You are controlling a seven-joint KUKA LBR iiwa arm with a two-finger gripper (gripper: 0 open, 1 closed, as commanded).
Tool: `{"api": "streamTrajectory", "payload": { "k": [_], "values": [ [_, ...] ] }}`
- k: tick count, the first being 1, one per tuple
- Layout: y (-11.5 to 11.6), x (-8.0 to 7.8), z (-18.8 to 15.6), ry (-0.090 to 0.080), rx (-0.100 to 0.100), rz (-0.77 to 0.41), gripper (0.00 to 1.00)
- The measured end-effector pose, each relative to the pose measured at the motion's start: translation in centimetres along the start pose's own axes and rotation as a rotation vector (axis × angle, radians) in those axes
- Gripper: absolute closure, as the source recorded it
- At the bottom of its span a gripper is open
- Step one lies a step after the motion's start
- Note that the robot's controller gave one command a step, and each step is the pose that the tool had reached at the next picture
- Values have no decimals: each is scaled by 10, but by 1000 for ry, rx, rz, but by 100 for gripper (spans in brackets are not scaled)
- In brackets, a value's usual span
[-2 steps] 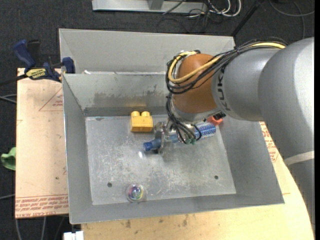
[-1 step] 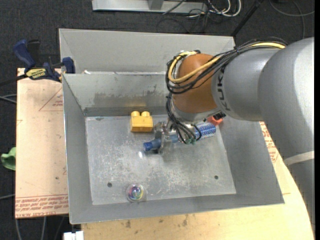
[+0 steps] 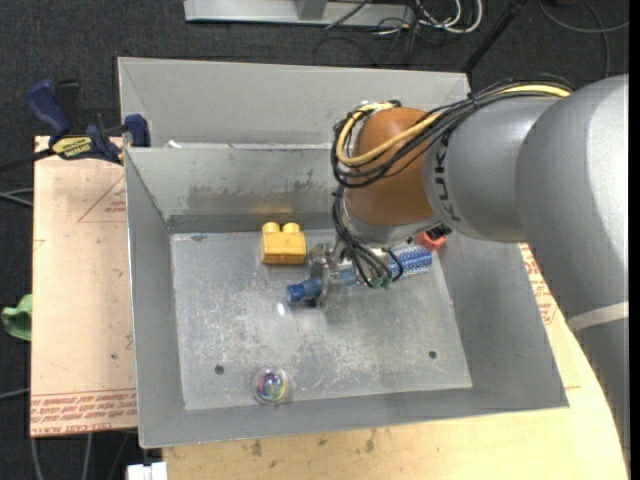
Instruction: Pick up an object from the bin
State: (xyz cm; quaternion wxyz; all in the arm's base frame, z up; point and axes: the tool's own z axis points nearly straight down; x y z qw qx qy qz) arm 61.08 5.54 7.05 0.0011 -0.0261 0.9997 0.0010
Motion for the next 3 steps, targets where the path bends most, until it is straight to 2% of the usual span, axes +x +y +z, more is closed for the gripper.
{"api": "streamTrajectory", "payload": {
  "k": [1, 2, 3],
  "values": [
    [0, 0, 0, 0, 0, 0, 0],
    [0, 0, 0, 0, 0, 0, 100],
    [0, 0, 0, 0, 0, 0, 100]
  ]
}}
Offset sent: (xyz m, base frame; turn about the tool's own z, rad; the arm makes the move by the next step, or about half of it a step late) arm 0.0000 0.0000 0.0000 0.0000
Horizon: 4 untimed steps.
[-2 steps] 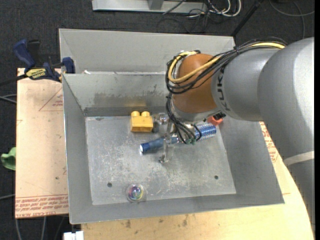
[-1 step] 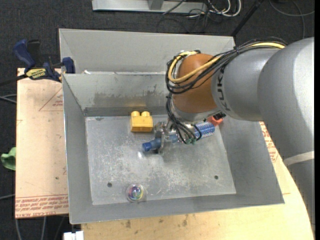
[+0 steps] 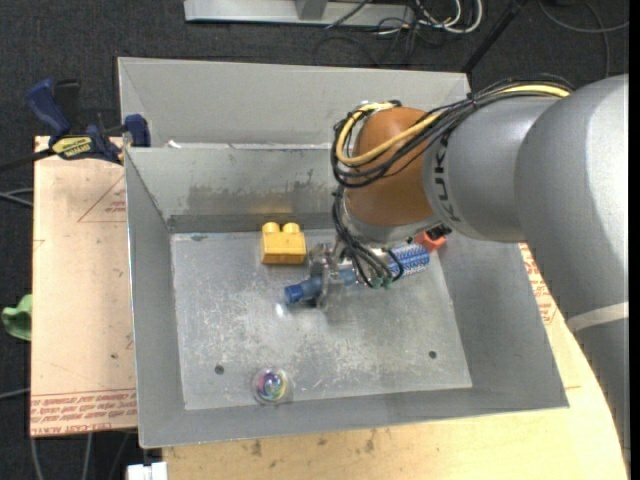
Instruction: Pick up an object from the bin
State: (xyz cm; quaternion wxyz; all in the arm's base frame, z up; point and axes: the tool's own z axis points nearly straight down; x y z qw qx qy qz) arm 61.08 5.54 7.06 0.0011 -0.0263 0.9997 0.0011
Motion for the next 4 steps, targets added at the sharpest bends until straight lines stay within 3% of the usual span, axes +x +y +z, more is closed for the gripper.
{"api": "streamTrajectory", "payload": {
  "k": [1, 2, 3, 4],
  "values": [
    [24, 5, -41, -2, 1, -225, 100],
    [23, 6, -39, 0, 0, -223, 100],
    [23, 10, -82, -4, 1, -232, 100],
    [23, 10, -163, -8, 1, -225, 100]
  ]
}}
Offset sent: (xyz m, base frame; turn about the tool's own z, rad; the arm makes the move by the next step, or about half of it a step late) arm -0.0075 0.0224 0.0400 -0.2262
